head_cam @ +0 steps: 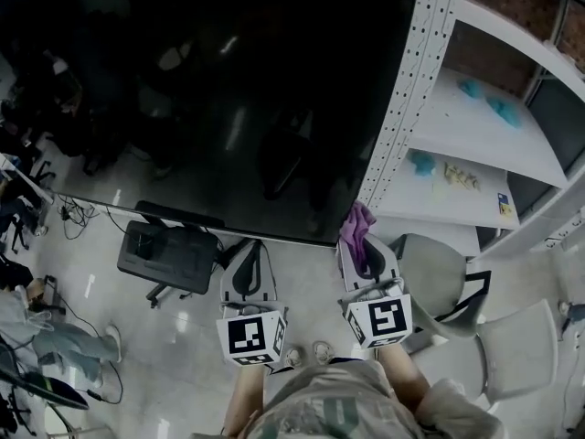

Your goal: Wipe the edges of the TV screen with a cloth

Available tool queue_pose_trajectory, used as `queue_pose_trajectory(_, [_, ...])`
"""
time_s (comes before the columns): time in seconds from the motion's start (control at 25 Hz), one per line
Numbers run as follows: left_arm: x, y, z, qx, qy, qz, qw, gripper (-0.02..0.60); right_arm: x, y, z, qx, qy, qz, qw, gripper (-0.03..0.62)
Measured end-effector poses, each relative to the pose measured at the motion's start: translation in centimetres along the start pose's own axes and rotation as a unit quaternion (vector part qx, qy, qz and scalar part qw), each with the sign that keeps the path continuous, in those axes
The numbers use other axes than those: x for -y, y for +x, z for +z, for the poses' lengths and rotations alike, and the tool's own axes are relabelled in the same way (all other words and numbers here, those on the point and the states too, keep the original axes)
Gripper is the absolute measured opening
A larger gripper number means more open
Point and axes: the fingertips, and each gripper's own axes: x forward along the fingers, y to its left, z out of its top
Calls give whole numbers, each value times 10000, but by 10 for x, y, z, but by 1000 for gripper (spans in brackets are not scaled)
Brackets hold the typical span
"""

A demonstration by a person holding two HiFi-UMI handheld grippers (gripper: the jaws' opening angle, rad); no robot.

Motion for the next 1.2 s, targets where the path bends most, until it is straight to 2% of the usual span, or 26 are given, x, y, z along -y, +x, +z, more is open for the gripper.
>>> queue_pose_trajectory(0.2, [5, 6, 22, 158, 111, -130, 9997, 15, 2, 2, 36, 276, -242, 179, 9992, 62])
queue_pose_trajectory(0.36, [12, 9, 44, 331, 287, -252, 9987, 15, 5, 1, 66, 252, -299, 193, 9990, 63])
queue_pose_trajectory(0.48, [12, 10, 64, 462, 304, -308, 9980, 15, 4, 0, 102, 456, -606, 202, 9969, 63])
queue_pose_trajectory(0.64, [9, 14, 105, 749, 463, -364, 9955, 15, 6, 3, 154, 618, -801, 303, 9944, 63])
queue_pose_trajectory(0.88, [14, 10, 171, 1144, 411, -610, 9907, 15, 11, 1, 219, 909, -1209, 254, 9882, 63])
queue_pose_trajectory(1.2, [28, 1, 267, 1862, 520, -1021, 9758, 15, 9, -5, 326, 1701, -1892, -47, 9671, 63])
